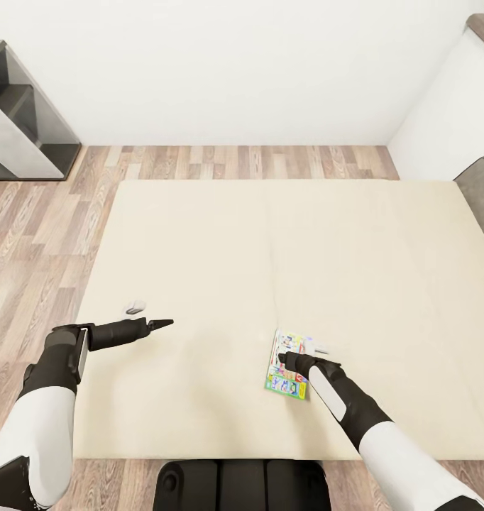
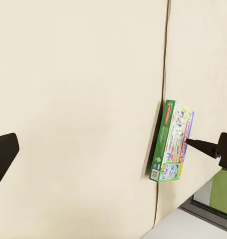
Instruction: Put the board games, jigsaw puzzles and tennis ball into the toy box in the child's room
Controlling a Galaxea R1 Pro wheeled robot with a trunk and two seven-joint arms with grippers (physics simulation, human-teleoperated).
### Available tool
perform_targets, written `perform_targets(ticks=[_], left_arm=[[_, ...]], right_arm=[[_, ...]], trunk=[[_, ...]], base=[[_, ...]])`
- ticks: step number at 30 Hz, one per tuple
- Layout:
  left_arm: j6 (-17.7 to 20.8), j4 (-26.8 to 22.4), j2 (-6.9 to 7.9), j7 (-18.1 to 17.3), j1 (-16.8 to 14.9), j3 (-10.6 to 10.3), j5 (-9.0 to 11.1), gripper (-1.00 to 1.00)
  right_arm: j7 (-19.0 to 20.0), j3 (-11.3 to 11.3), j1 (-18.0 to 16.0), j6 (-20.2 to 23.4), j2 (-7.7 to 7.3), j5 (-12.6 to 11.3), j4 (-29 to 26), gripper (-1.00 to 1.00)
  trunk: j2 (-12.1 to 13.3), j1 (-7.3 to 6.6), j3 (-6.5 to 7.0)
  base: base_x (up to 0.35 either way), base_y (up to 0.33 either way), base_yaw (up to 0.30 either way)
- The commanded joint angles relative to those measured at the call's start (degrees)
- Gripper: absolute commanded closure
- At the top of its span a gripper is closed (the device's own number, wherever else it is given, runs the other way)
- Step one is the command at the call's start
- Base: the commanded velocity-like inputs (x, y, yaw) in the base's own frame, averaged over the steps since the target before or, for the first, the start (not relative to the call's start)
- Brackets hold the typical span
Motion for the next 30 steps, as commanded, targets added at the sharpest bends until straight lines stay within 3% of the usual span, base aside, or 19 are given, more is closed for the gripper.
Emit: perform_targets(ticks=[1,30], left_arm=[[0.44,-0.05,-0.05,-0.57,-0.06,0.23,-0.59,-1.00],[0.42,-0.05,-0.05,-0.56,-0.06,0.21,-0.60,-1.00]], right_arm=[[-0.58,0.35,-0.04,0.11,-0.09,-0.60,-0.12,-1.00],[-0.62,0.26,-0.04,0.10,-0.09,-0.60,-0.12,-1.00]], trunk=[[-0.09,0.03,-0.07],[-0.09,0.03,-0.07]], base=[[0.000,0.000,0.000],[0.000,0.000,0.000]])
